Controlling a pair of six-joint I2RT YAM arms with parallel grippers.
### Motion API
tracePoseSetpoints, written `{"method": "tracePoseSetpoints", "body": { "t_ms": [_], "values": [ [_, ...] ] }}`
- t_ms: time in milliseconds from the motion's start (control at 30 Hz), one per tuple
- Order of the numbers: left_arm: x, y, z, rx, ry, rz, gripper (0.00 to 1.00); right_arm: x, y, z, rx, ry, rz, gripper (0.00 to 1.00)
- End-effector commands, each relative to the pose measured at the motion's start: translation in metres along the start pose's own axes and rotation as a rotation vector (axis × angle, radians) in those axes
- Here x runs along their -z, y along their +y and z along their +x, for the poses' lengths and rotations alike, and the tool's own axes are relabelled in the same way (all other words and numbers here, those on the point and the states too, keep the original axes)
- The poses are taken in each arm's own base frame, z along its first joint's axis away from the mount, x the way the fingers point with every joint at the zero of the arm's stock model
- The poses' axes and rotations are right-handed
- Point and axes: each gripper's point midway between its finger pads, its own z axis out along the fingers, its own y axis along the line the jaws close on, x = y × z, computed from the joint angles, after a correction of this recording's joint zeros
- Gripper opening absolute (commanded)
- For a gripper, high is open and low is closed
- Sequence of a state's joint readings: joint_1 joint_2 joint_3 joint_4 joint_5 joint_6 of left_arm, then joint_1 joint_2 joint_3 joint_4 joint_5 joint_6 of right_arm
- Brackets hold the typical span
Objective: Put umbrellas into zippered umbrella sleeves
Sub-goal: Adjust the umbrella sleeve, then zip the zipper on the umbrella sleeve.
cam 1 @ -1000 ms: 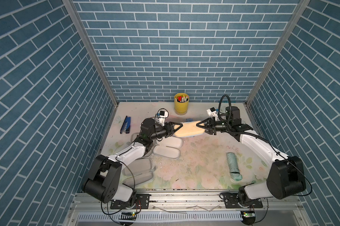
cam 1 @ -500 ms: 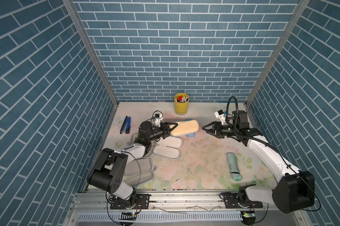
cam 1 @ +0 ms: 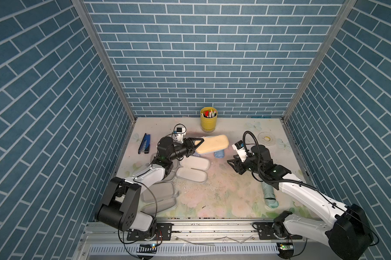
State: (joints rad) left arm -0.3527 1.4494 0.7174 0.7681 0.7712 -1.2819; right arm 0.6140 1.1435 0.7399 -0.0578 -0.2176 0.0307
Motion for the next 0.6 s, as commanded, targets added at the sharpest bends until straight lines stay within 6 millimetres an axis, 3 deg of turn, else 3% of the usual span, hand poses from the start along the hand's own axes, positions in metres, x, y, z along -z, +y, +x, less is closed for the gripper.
{"method": "tracePoseSetpoints", "body": {
  "t_ms": [0, 200, 567],
  "values": [
    [-0.002, -0.029, -0.001, -0.077, 0.006, 0.063, 0.12, -0.002, -0.009, -0.034, 0.151, -0.115, 0.069, 0.49],
    [-0.003, -0.030, 0.001, -0.081, 0.017, 0.063, 0.12, -0.006, -0.011, -0.041, 0.172, -0.137, 0.073, 0.46],
    [-0.004, -0.029, 0.006, -0.082, 0.033, 0.054, 0.11, -0.013, -0.003, -0.057, 0.200, -0.175, 0.019, 0.24]
  ]
}}
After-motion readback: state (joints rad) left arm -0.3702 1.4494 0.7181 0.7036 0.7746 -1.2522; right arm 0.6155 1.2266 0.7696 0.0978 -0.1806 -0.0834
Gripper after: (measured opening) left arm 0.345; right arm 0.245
